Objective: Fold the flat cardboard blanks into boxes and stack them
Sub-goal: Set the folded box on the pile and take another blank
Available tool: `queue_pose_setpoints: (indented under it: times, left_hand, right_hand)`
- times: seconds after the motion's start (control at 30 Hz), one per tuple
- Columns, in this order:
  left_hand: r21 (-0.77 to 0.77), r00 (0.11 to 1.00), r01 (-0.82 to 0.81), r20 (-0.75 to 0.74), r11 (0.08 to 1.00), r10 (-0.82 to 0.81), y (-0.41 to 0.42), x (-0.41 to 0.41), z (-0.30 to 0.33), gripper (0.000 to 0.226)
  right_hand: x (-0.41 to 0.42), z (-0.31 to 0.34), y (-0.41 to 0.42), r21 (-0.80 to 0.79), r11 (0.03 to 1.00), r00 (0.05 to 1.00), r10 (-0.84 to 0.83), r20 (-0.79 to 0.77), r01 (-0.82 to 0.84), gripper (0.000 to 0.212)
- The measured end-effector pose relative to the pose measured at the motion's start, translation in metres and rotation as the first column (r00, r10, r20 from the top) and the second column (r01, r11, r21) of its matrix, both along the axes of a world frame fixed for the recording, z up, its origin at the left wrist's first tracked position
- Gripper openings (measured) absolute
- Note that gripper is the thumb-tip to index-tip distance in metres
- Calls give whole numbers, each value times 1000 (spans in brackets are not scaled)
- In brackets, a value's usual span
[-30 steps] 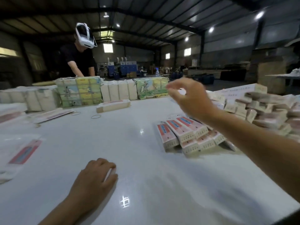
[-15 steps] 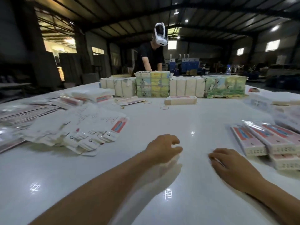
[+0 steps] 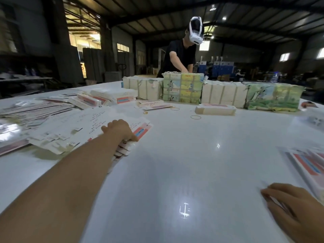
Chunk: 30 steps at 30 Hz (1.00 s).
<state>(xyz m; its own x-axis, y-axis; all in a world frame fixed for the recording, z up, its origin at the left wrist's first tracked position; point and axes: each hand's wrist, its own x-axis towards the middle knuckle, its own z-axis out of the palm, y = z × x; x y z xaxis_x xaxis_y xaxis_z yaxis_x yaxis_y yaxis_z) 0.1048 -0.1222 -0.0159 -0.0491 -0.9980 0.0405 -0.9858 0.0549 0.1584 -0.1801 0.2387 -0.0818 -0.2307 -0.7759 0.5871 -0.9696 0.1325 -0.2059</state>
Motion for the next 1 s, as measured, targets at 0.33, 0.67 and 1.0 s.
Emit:
queue_pose_setpoints:
  times: [0.33, 0.67, 1.0]
  left_hand:
    - [-245, 987, 25, -148, 969, -63, 5, -6, 16, 38]
    - [-13, 456, 608, -813, 794, -362, 151, -65, 24, 11]
    - [-11, 581, 793, -289, 609, -761, 239, -97, -10, 64]
  right_hand:
    - [6, 3, 5, 39, 999, 999, -18, -51, 20, 76]
    - [15, 35, 20, -127, 979, 465, 39, 884, 159, 21]
    - [19, 42, 32, -186, 975, 203, 158, 966, 126, 7]
